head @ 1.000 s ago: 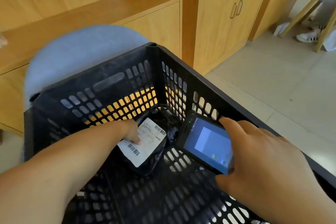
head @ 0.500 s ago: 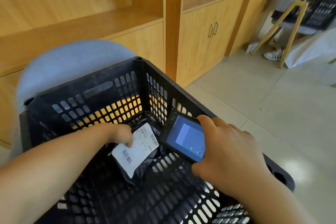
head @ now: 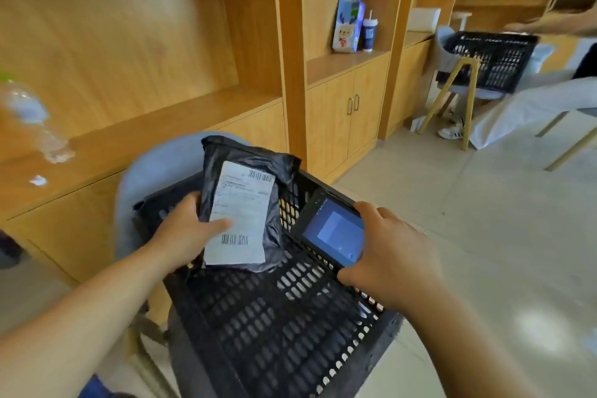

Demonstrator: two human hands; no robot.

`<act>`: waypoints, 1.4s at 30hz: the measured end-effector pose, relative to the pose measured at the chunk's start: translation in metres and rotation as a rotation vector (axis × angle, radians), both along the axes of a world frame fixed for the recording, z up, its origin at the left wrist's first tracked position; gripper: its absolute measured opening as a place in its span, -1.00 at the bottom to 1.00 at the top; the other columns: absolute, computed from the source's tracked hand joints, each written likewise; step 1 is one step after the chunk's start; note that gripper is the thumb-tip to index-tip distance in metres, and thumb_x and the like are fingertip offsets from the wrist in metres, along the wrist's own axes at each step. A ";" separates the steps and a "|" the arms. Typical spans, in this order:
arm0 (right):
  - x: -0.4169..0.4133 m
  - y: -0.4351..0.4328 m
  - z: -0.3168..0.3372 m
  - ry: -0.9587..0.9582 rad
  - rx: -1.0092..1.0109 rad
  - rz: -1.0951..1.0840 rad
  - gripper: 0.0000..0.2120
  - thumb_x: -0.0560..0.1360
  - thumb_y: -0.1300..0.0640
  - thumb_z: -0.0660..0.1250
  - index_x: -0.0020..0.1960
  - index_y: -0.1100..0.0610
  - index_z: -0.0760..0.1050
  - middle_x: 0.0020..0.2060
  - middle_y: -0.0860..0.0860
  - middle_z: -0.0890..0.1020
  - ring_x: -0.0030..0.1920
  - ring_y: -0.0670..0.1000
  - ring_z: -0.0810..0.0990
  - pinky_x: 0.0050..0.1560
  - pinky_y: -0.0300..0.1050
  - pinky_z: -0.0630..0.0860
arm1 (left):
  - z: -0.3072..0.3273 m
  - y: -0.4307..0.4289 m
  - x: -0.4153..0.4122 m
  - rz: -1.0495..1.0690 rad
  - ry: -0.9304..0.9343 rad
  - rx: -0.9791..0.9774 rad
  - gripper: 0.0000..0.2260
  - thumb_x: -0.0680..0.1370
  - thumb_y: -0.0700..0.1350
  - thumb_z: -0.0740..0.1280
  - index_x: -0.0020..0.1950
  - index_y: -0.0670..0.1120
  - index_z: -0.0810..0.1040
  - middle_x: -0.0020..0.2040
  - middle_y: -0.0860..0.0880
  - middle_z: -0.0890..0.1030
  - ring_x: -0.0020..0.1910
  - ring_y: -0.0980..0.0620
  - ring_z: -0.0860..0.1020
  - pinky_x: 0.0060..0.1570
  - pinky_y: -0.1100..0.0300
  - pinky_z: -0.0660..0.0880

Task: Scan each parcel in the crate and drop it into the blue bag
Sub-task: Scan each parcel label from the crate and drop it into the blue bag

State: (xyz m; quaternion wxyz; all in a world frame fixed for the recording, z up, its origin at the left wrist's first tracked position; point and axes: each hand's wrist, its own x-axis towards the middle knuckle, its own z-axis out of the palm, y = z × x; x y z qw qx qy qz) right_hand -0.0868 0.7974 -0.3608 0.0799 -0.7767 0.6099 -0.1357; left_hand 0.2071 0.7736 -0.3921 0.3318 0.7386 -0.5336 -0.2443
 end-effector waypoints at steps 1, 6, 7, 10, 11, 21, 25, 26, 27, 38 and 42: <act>-0.001 0.008 0.002 -0.021 -0.013 -0.003 -0.29 0.22 -0.12 0.39 0.30 -0.02 0.20 -0.13 -0.09 0.42 -0.19 0.00 0.45 -0.34 -0.14 0.37 | 0.007 0.014 -0.001 0.014 0.040 -0.059 -0.58 0.45 -0.03 0.48 0.23 -0.01 0.42 0.11 0.08 0.56 -0.08 0.16 0.53 -0.15 0.18 0.48; 0.002 0.049 0.013 -0.090 -0.068 0.039 -0.13 0.18 -0.19 0.40 0.40 -0.07 0.12 0.07 -0.07 0.47 -0.06 0.04 0.51 -0.28 -0.13 0.38 | 0.030 0.083 -0.004 0.096 0.148 -0.236 -0.61 0.46 -0.12 0.47 0.24 -0.03 0.44 0.07 0.10 0.58 -0.03 0.12 0.55 -0.09 0.16 0.49; 0.004 0.056 0.015 -0.095 -0.077 0.055 -0.12 0.18 -0.20 0.40 0.41 -0.07 0.12 0.08 -0.07 0.47 -0.06 0.03 0.51 -0.27 -0.14 0.39 | 0.032 0.095 -0.004 0.112 0.164 -0.251 -0.58 0.46 -0.13 0.47 0.27 -0.04 0.44 0.10 0.06 0.59 0.02 0.05 0.56 -0.01 0.06 0.52; 0.008 0.076 0.022 -0.104 -0.083 0.117 -0.09 0.15 -0.22 0.42 0.41 -0.08 0.13 0.09 -0.09 0.46 -0.04 0.00 0.51 -0.20 -0.11 0.49 | 0.032 0.127 -0.005 0.156 0.185 -0.302 -0.61 0.46 -0.16 0.47 0.22 0.01 0.43 0.06 0.09 0.60 0.00 0.11 0.58 -0.01 0.08 0.52; 0.010 0.082 0.025 -0.106 -0.077 0.139 -0.08 0.14 -0.23 0.42 0.40 -0.08 0.13 0.10 -0.09 0.46 -0.02 0.00 0.51 -0.16 -0.08 0.52 | 0.032 0.137 -0.006 0.172 0.177 -0.317 -0.62 0.46 -0.15 0.47 0.19 0.07 0.41 0.01 0.16 0.59 -0.06 0.21 0.56 -0.10 0.19 0.50; 0.022 0.112 0.043 -0.073 -0.071 0.270 -0.15 0.12 -0.24 0.38 0.34 -0.10 0.16 0.00 -0.11 0.45 -0.07 -0.01 0.48 -0.20 -0.08 0.49 | 0.026 0.197 0.009 0.320 0.167 -0.326 -0.56 0.48 -0.10 0.45 0.32 -0.01 0.41 0.10 0.10 0.60 -0.04 0.22 0.57 -0.18 0.22 0.50; 0.024 0.116 0.043 -0.070 -0.070 0.284 -0.12 0.14 -0.23 0.40 0.37 -0.09 0.14 0.08 -0.09 0.47 -0.03 0.01 0.50 -0.13 -0.08 0.48 | 0.023 0.206 0.014 0.356 0.181 -0.329 -0.58 0.48 -0.11 0.45 0.29 -0.01 0.42 0.10 0.08 0.60 0.01 0.11 0.59 -0.10 0.13 0.54; 0.024 0.116 0.042 -0.069 -0.069 0.287 -0.11 0.14 -0.22 0.41 0.38 -0.08 0.14 0.09 -0.09 0.47 -0.03 0.01 0.50 -0.14 -0.08 0.47 | 0.022 0.207 0.014 0.359 0.178 -0.327 -0.58 0.48 -0.11 0.45 0.29 -0.01 0.42 0.09 0.09 0.60 0.01 0.10 0.59 -0.11 0.14 0.54; 0.024 0.117 0.041 -0.068 -0.069 0.290 -0.12 0.15 -0.22 0.41 0.38 -0.08 0.13 0.10 -0.09 0.46 -0.03 0.00 0.50 -0.17 -0.10 0.46 | 0.022 0.209 0.015 0.361 0.177 -0.328 -0.58 0.48 -0.11 0.45 0.29 0.00 0.42 0.07 0.10 0.60 0.00 0.11 0.59 -0.14 0.17 0.53; 0.060 0.133 0.025 -0.116 -0.082 0.459 -0.14 0.16 -0.20 0.48 0.34 -0.11 0.14 0.08 -0.13 0.44 -0.04 -0.01 0.48 -0.23 -0.10 0.48 | -0.007 0.293 0.022 0.506 0.401 -0.305 -0.84 0.43 -0.09 0.48 -0.02 0.05 0.60 -0.16 0.13 0.71 -0.21 0.15 0.67 -0.26 0.21 0.53; 0.082 0.139 0.017 -0.084 -0.047 0.530 -0.18 0.15 -0.18 0.50 0.30 -0.11 0.19 0.03 -0.11 0.46 -0.10 -0.03 0.45 -0.27 -0.10 0.48 | -0.034 0.342 0.032 0.665 0.398 -0.281 -0.87 0.43 -0.11 0.48 -0.05 0.02 0.61 -0.17 0.10 0.71 -0.22 0.11 0.67 -0.27 0.18 0.53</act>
